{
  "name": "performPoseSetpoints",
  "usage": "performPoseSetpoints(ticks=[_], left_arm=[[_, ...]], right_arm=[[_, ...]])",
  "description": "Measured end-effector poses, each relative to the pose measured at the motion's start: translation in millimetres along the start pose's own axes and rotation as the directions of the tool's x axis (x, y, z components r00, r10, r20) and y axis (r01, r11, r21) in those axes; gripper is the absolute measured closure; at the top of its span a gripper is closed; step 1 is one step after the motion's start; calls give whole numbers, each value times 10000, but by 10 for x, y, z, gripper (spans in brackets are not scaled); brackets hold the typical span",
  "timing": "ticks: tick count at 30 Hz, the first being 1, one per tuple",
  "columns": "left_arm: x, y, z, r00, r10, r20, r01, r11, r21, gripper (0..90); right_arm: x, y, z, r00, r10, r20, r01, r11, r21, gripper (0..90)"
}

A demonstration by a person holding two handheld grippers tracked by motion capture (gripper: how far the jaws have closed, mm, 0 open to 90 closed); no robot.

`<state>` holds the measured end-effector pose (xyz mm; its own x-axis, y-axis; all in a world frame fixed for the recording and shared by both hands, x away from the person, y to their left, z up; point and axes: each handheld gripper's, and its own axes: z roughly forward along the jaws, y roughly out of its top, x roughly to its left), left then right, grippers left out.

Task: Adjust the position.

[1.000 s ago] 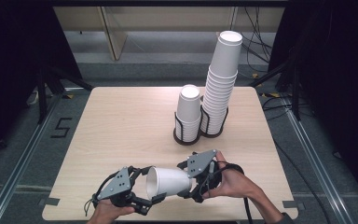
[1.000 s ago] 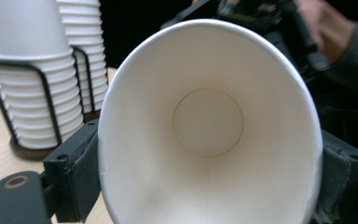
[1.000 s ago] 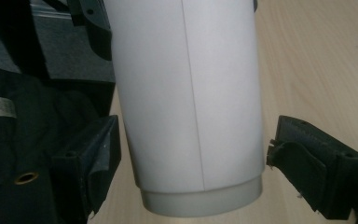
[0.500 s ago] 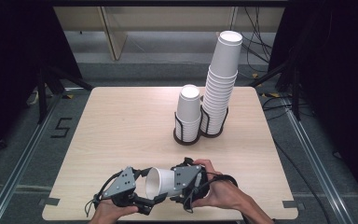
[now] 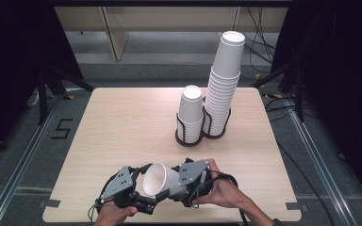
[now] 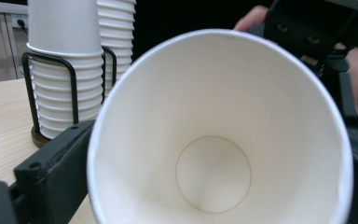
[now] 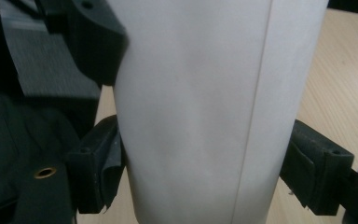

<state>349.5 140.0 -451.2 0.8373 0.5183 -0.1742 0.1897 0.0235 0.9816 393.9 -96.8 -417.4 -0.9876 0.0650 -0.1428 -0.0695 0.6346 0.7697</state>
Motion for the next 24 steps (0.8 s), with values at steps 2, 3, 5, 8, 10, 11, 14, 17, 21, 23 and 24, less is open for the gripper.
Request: performPoseSetpoints(ticks=[2, 3, 5, 8, 10, 11, 14, 17, 21, 23, 24], left_arm=[[-8, 2, -13, 10000, 53, -25, -54, 9995, -315, 29], [-15, 5, -13, 10000, -26, -32, 25, 9988, -487, 27], [-18, 13, -18, 10000, -15, -64, 11, 9980, -626, 28], [-29, 12, -19, 9999, 7, -125, -17, 9973, -738, 44], [-36, 11, -15, 9999, 30, -122, -41, 9962, -869, 66], [-36, 12, -13, 9999, 36, -121, -46, 9961, -882, 70], [-33, 12, -14, 9999, 75, -79, -81, 9965, -835, 95], [-17, 7, -23, 10000, 44, 0, -44, 9977, -676, 116], [-13, -12, -18, 9999, 104, -107, -108, 9989, -446, 138], [-5, -10, -23, 9998, 148, -149, -154, 9990, -416, 140], [-2, -5, -27, 9997, 163, -201, -172, 9988, -467, 140]], right_arm=[[-26, -5, -25, 9997, 233, -87, -238, 9982, -549, 223], [-29, -3, -32, 9995, 288, -138, -297, 9972, -687, 223], [-21, 4, -34, 9988, 457, -158, -470, 9940, -983, 222], [-15, 2, -8, 9974, 684, -233, -707, 9901, -1209, 221], [-9, -7, 15, 9961, 821, -326, -857, 9872, -1346, 220], [-4, -11, 26, 9960, 854, -277, -885, 9862, -1401, 219], [2, -20, 53, 9943, 1024, -308, -1060, 9822, -1550, 217], [8, -36, 84, 9920, 1202, -382, -1247, 9802, -1536, 215], [-11, -78, 131, 9885, 1412, -537, -1478, 9779, -1481, 201], [-14, -106, 138, 9872, 1534, -445, -1580, 9784, -1330, 183], [-9, -124, 142, 9867, 1572, -413, -1609, 9806, -1124, 176]])
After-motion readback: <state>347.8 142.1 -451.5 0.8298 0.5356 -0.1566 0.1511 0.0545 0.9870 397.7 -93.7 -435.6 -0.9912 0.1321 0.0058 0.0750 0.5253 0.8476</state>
